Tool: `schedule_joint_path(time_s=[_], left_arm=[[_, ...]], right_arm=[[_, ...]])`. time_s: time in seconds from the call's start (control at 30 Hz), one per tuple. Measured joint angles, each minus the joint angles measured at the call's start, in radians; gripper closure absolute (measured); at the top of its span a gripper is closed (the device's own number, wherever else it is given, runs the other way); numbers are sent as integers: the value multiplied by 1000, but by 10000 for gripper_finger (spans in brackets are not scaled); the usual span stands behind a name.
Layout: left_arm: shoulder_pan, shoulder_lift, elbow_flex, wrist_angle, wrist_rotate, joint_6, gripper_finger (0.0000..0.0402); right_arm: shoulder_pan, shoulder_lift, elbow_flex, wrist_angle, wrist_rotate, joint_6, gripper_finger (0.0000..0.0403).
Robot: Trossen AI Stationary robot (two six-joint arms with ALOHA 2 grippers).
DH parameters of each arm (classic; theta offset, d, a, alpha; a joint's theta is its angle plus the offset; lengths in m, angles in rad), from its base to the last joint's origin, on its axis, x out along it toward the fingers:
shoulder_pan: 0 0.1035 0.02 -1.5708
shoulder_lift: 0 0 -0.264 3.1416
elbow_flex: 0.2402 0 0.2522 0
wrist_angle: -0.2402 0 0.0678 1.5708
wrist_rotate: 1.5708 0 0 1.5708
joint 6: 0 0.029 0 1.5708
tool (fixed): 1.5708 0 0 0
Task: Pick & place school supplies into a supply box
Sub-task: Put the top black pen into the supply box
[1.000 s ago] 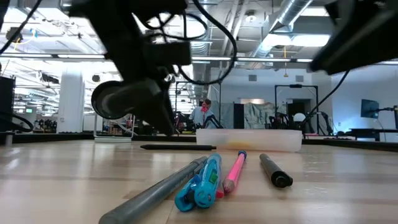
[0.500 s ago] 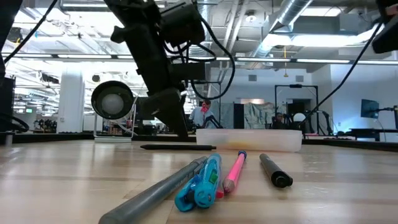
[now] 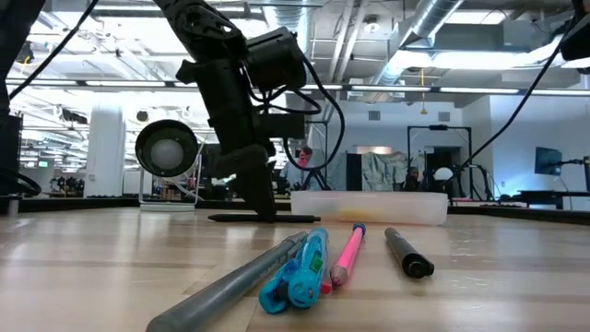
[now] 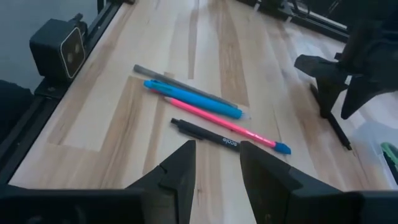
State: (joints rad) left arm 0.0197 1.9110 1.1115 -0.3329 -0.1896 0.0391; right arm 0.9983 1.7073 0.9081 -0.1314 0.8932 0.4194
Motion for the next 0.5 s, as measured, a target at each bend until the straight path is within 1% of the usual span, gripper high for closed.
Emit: schedule_joint_path(time_s=[0.1,0.17,0.3,0.5], left_arm=[[13,0,1,-5,37,-10,227],[22,1,1,-9,81,-33,239],[30,2,1,-38,153,-69,281],[2,3,2,-79,162,-86,345]], right_arm=[[-6,0,0,-2,-1,0,285],[-6,0,0,-3,0,0,285],[-6,0,0,-5,-1,0,285],[-6,0,0,-5,-1,0,285]])
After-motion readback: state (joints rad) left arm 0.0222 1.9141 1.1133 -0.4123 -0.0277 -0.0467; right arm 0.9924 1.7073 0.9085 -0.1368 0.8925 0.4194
